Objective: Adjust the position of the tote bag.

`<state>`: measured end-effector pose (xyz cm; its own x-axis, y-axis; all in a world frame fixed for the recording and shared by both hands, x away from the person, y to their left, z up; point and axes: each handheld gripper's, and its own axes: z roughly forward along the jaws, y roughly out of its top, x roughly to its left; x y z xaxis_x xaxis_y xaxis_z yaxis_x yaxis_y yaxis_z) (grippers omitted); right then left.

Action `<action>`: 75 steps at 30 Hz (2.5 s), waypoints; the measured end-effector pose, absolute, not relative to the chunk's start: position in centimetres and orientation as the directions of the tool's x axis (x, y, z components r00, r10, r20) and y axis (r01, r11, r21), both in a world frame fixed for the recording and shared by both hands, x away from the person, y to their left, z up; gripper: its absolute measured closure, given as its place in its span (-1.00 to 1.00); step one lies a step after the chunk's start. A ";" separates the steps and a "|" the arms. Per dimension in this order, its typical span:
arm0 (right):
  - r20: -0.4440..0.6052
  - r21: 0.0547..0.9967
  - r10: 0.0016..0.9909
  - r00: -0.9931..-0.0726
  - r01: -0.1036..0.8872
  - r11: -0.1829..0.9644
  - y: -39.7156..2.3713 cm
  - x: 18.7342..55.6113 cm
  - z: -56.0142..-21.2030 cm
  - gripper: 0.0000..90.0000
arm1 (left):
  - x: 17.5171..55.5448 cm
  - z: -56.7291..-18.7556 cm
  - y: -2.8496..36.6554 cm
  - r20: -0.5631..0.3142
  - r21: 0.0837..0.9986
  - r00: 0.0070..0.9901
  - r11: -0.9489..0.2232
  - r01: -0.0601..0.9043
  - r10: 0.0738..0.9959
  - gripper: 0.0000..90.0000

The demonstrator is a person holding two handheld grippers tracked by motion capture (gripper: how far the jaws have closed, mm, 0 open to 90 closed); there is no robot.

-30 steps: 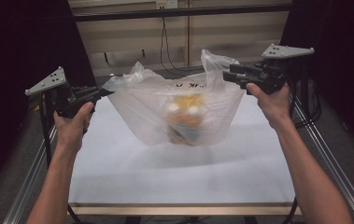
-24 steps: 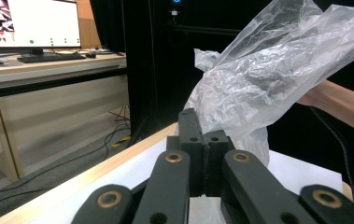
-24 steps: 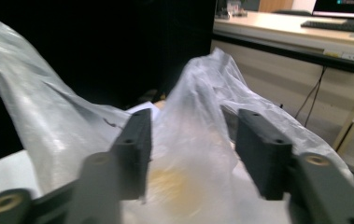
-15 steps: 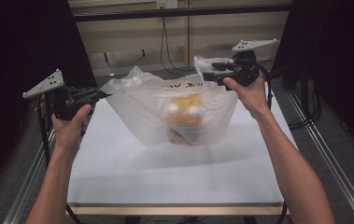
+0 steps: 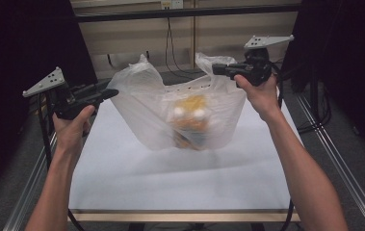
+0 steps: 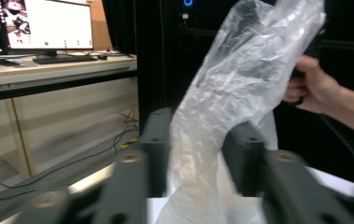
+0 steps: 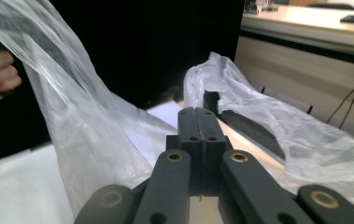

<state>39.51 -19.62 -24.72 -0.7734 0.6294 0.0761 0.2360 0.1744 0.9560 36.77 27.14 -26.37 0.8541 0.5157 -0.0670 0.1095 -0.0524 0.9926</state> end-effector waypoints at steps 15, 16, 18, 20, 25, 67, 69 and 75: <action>0.034 0.981 0.631 -0.775 0.146 0.126 -20.5 37.2 -21.8 1.00 | 37.8 -23.2 23.5 -0.005 0.992 0.854 -0.103 0.068 0.521 0.23; 0.032 0.982 0.631 -0.775 0.143 0.125 -20.6 37.1 -21.7 1.00 | 38.0 -23.2 23.7 -0.010 0.992 0.851 -0.105 0.076 0.525 0.34; 0.027 0.982 0.635 -0.772 0.139 0.126 -21.0 36.8 -21.5 1.00 | 38.2 -23.3 24.1 -0.021 0.993 0.850 -0.088 0.079 0.526 0.68; 0.022 0.982 0.641 -0.767 0.135 0.128 -21.5 36.4 -21.3 1.00 | 38.3 -23.2 24.7 -0.031 0.994 0.847 -0.072 0.081 0.530 0.87; 0.029 0.986 0.664 -0.747 0.129 0.102 -23.3 35.8 -20.9 1.00 | 38.1 -22.1 25.4 -0.031 0.996 0.845 -0.049 0.068 0.534 1.00; 0.083 0.977 0.693 -0.716 0.196 0.086 -22.3 39.3 -20.4 -0.19 | 37.0 -20.6 24.7 -0.008 0.996 0.850 -0.076 0.057 0.526 0.34; 0.084 0.976 0.666 -0.741 0.196 0.095 -21.8 39.8 -20.5 0.34 | 37.1 -20.8 25.0 -0.011 0.995 0.848 -0.077 0.061 0.531 0.36; 0.048 0.979 0.632 -0.774 0.163 0.124 -20.7 38.7 -20.2 1.00 | 37.1 -21.8 25.9 -0.024 0.993 0.831 -0.081 0.083 0.555 0.37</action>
<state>38.68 -20.74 -20.23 -0.7738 0.6316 0.0484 0.1625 0.1240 0.9789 37.14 25.90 -21.79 0.8314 0.5551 -0.0241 0.0829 -0.0811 0.9932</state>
